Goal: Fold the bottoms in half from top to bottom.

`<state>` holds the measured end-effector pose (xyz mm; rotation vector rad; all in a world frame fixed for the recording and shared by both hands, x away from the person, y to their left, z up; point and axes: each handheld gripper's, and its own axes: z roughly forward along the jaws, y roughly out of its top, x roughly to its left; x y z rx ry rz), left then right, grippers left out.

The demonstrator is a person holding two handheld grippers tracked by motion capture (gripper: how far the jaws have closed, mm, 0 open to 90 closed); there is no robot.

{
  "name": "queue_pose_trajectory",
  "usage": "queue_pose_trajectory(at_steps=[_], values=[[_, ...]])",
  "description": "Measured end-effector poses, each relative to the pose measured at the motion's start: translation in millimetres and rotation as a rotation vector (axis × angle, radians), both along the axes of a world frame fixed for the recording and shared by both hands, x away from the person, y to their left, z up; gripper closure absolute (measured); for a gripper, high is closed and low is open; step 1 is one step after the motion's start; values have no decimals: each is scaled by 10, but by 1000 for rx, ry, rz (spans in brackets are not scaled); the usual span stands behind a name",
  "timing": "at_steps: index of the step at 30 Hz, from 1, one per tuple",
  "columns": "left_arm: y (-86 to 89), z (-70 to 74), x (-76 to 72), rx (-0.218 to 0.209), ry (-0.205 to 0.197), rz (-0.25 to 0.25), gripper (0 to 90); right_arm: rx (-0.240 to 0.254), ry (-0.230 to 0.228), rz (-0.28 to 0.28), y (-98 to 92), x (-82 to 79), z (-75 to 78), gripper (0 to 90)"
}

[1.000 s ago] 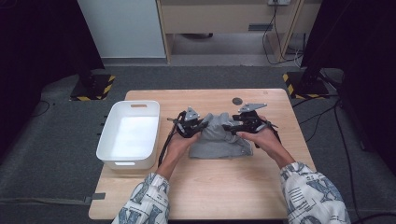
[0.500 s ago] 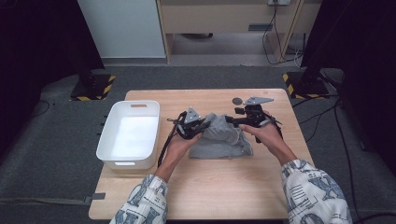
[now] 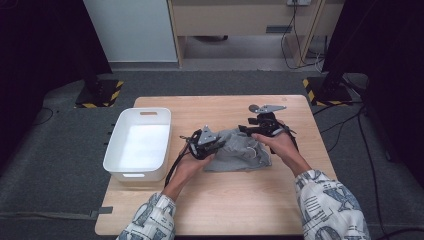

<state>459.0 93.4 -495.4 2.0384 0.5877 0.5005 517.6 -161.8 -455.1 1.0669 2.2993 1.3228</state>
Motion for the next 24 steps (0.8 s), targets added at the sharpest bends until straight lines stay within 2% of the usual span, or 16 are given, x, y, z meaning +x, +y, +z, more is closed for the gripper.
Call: queue_pose_trajectory(at_steps=[2,8,12,15,18,21,24], values=[[-2,-27,-12,16,-3,-1,771,-6,3,3,22,20,-17,438],[21,-30,-4,2,-2,4,771,-19,18,2,129,94,-72,479],[39,-28,-3,-7,-1,9,770,-20,55,3,209,133,-133,523],[49,-18,-5,-11,0,11,769,-44,82,23,244,148,-174,593],[60,-10,-12,-16,7,17,767,-49,85,42,254,137,-171,728],[69,4,-26,-29,16,32,758,-42,97,59,233,120,-143,824],[67,23,-54,-26,24,42,746,-31,88,77,212,92,-121,846]])
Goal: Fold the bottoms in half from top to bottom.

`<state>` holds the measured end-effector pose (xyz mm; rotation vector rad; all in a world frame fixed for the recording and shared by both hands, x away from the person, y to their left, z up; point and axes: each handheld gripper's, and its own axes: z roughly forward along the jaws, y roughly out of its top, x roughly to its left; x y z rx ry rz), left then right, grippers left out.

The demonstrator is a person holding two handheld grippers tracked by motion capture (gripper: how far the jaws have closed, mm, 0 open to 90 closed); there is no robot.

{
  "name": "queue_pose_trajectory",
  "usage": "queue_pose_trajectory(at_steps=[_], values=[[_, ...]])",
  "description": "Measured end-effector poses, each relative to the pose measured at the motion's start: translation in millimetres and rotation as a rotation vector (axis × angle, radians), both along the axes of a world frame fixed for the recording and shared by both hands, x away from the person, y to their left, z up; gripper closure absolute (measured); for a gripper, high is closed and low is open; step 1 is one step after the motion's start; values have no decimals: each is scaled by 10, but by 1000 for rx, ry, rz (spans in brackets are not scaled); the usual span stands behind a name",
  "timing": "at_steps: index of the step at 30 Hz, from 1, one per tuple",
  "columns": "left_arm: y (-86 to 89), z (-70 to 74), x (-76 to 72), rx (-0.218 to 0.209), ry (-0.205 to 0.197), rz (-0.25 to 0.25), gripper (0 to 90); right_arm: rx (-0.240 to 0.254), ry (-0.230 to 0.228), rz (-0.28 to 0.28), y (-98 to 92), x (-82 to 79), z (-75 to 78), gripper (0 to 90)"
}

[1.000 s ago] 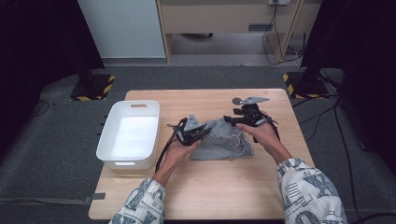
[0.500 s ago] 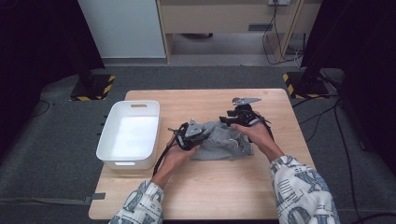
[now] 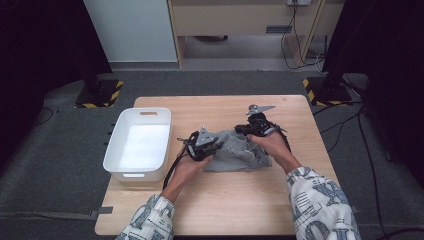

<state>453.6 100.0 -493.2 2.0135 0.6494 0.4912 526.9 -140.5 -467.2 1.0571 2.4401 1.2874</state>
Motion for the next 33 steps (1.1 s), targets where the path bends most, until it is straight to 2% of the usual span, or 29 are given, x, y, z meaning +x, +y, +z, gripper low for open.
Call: queue_pose_trajectory(at_steps=[3,6,10,12,16,22,26,30,31,33], values=[[-7,16,-27,14,5,4,728,15,2,10,-22,-40,31,851],[1,62,-48,4,6,27,641,36,-11,23,-72,-92,73,852],[19,181,-75,-30,-23,39,569,65,-19,36,-131,-158,115,852],[18,205,-81,-43,-28,41,558,70,-24,42,-139,-186,127,852],[-3,349,-74,-66,-60,54,556,79,-31,59,-144,-238,147,853],[-11,413,98,-80,-58,101,567,92,-37,74,-158,-292,167,852],[-15,396,269,-89,-33,150,574,99,-36,81,-171,-319,172,851],[-31,330,421,-103,30,167,576,102,-39,97,-179,-358,185,850],[-47,314,449,-91,42,165,576,103,-41,103,-186,-367,189,850],[-81,291,469,-57,27,173,578,107,-42,107,-202,-388,194,849]])
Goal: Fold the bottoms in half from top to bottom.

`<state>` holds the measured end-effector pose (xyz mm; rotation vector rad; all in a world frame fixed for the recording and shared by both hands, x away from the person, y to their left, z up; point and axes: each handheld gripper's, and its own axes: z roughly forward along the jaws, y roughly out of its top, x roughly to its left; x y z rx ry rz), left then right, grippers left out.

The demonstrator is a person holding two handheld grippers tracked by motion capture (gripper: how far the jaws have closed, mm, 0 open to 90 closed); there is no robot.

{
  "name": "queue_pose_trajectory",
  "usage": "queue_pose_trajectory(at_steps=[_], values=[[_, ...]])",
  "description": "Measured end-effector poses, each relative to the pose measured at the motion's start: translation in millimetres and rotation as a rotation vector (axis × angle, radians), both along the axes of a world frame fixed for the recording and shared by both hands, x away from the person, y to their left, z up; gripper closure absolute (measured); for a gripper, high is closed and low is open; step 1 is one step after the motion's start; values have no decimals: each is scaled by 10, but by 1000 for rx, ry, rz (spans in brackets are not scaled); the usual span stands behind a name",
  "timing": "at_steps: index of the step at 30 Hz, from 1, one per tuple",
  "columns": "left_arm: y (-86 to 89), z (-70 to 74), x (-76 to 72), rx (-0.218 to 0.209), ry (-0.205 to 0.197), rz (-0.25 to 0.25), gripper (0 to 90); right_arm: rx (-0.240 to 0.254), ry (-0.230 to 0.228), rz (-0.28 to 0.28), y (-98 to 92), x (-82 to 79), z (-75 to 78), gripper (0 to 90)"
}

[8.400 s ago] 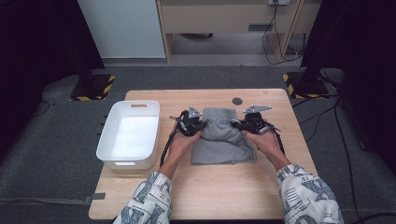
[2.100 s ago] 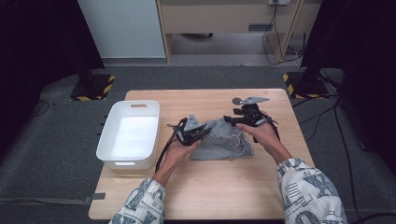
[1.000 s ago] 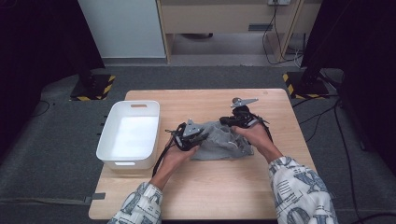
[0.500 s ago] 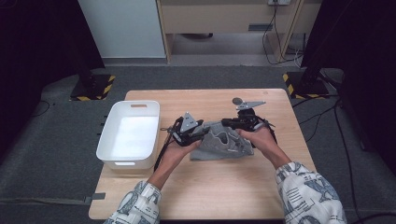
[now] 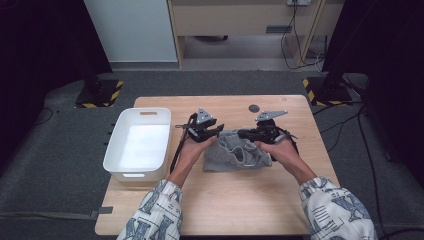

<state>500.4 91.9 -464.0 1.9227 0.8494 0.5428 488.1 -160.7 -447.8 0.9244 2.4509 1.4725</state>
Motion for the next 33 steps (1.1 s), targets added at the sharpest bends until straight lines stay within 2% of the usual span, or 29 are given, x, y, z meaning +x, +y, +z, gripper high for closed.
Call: queue_pose_trajectory(at_steps=[3,5,7,8,11,15,18,20,23,33], values=[[-23,-25,21,29,-15,25,582,3,0,8,-18,-21,4,849],[-20,-48,39,23,-6,30,586,4,-1,14,-31,-37,5,850],[-17,-78,56,40,4,29,585,3,-3,17,-36,-42,5,849],[-8,-119,72,62,31,21,585,1,-6,25,-47,-58,10,849],[-10,-161,55,95,42,-5,587,5,-7,29,-60,-73,27,848],[9,-180,-25,66,32,-30,593,1,-10,40,-67,-84,34,830],[37,-199,-95,41,31,-40,597,3,-11,35,-76,-79,30,735],[51,-200,-143,32,22,-41,598,18,-18,8,-95,-64,37,646],[60,-187,-192,26,18,-46,594,33,-30,-25,-133,-32,47,584],[46,-174,-293,27,9,-72,590,-36,-46,-157,-181,102,-31,404]])
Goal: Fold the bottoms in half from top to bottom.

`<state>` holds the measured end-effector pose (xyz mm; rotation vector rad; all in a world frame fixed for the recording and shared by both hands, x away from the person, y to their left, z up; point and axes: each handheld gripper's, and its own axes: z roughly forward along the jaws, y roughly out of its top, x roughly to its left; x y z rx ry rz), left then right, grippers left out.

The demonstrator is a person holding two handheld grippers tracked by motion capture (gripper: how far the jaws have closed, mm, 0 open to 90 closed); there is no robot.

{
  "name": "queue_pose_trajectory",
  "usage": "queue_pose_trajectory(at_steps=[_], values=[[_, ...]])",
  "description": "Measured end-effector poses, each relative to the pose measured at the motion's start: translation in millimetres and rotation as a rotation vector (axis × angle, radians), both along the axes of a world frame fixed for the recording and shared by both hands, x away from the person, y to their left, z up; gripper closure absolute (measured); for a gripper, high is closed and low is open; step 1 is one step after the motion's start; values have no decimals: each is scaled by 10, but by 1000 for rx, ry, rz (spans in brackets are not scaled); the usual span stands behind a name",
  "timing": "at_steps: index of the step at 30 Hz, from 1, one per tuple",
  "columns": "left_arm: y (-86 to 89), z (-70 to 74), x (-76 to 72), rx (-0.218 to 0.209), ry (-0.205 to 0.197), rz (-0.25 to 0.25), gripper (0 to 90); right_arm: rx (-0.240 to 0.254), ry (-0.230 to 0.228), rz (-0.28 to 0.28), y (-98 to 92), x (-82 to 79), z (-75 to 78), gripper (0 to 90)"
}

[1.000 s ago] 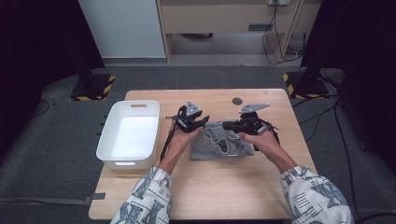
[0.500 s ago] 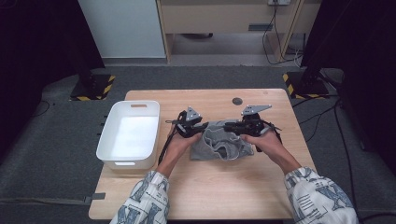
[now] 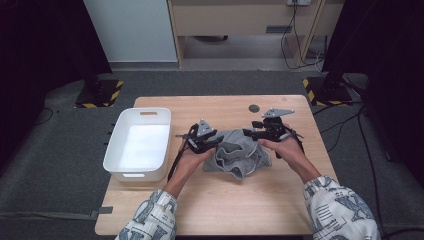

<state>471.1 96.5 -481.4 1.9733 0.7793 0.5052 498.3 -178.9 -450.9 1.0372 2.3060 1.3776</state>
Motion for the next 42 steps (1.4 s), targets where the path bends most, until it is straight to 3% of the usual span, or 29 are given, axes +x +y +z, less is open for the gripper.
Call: queue_pose_trajectory(at_steps=[14,34,42], values=[[25,-83,-33,-11,24,2,581,-30,10,-72,9,53,-62,278],[-35,-73,-305,-9,31,-63,581,-65,10,-59,134,-10,-80,250],[-89,-139,-446,25,39,-97,568,-72,9,-58,110,-64,-81,235]])
